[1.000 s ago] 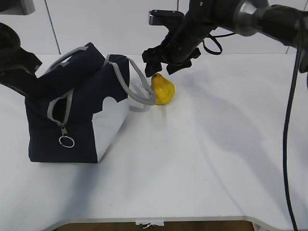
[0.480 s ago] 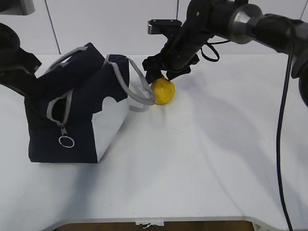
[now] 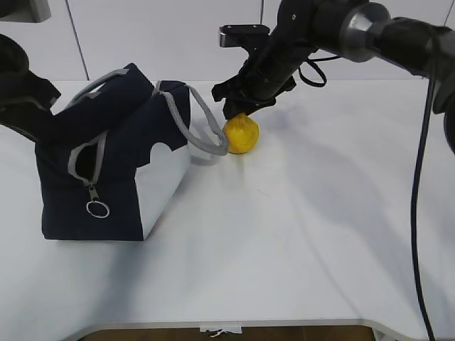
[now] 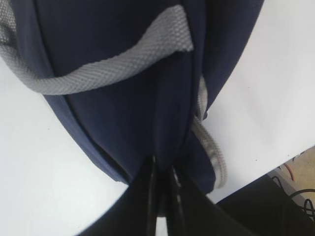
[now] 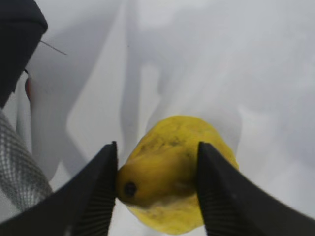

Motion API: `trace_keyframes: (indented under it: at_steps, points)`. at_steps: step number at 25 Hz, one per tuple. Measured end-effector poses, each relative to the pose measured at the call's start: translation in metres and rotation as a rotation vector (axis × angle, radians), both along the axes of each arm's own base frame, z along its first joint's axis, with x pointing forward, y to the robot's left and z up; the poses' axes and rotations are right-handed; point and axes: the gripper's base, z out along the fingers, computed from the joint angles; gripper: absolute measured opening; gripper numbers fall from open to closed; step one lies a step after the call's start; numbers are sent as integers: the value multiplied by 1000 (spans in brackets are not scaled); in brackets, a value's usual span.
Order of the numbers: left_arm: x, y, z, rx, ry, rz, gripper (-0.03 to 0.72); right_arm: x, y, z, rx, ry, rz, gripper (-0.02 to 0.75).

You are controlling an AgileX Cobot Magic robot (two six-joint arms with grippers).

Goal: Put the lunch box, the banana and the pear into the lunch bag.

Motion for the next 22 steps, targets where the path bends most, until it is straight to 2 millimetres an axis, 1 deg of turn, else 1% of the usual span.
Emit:
trace_keyframes:
  at_steps: [1,3,6,11,12,14,17,19,20,21,22]
  points:
    - [0,0,0,0,0,0,-3,0,-1,1,-8,0,3,281]
    - [0,0,0,0,0,0,-3,-1,-1,2,-15,2,6,253]
    - [0,0,0,0,0,0,-3,-3,-1,6,-23,22,16,244]
    - [0,0,0,0,0,0,-3,-11,-2,24,-49,102,58,236]
    - [0,0,0,0,0,0,-3,-12,-3,34,-57,103,68,236]
    - [0,0,0,0,0,0,-3,-12,-3,48,-57,77,73,235]
    - [0,0,0,0,-2,0,-3,-11,-10,66,-48,31,61,235]
    - [0,0,0,-1,-5,1,-3,-14,-17,83,-39,4,49,235]
    - [1,0,0,-2,-7,2,-3,-16,-18,90,-35,-5,45,235]
    - [1,0,0,-5,-9,9,-3,-16,-18,90,-35,-5,45,235]
    - [2,0,1,-10,-13,26,-3,-22,-24,111,-24,-40,35,235]
